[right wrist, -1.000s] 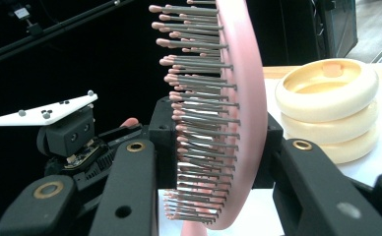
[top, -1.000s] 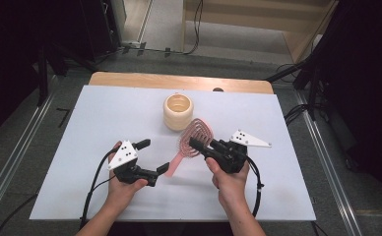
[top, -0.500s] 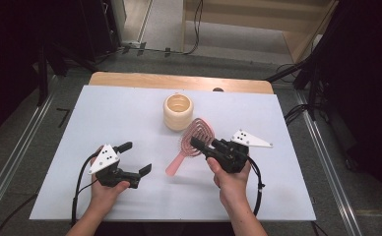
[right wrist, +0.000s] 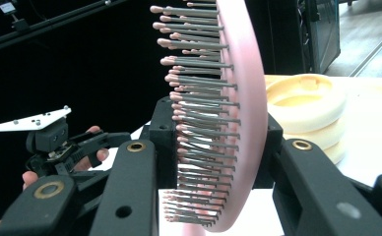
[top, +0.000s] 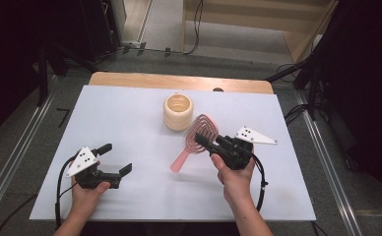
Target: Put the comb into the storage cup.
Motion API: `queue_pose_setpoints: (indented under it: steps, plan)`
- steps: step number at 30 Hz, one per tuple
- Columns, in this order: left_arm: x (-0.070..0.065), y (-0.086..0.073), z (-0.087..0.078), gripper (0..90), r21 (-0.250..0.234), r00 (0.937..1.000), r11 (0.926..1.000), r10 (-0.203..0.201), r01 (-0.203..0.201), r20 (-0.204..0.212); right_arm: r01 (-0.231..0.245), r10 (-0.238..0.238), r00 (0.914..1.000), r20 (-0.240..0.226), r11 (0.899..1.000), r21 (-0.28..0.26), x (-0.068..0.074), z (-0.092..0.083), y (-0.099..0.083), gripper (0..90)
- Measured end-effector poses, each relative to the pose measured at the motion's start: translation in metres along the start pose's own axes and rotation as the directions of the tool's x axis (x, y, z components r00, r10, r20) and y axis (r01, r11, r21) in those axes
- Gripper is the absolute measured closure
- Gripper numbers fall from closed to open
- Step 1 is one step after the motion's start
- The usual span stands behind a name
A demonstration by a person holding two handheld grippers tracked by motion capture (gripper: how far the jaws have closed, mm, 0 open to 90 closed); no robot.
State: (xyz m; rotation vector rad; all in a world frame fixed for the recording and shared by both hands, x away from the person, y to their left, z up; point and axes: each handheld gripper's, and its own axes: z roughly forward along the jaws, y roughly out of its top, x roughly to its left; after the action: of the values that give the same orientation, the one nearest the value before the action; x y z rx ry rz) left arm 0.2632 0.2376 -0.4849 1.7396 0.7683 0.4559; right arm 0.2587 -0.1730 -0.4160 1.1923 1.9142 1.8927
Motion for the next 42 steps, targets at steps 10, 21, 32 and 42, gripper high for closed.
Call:
queue_pose_setpoints:
  steps: [10,21,32,42]
  plan:
    - [0.012,-0.005,-0.016,0.0,-0.007,0.9994,1.0000,-0.005,0.005,-0.035,0.003,-0.003,1.0000,0.001,1.000,-0.013,-0.003,0.002,0.008,62.8]
    - [0.018,-0.008,-0.030,0.0,-0.006,0.9982,1.0000,0.003,-0.003,-0.059,0.015,-0.015,0.9999,0.005,1.000,-0.023,-0.005,0.006,0.015,62.8]
    - [0.023,-0.011,-0.038,0.0,-0.002,0.9973,1.0000,0.000,-0.001,-0.073,0.033,-0.032,0.9994,0.013,0.999,-0.028,-0.008,0.010,0.024,62.9]
    - [0.025,-0.015,-0.039,0.0,-0.012,0.9966,0.9998,-0.017,0.016,-0.080,0.034,-0.034,0.9993,0.015,0.999,-0.037,-0.011,0.015,0.030,63.0]
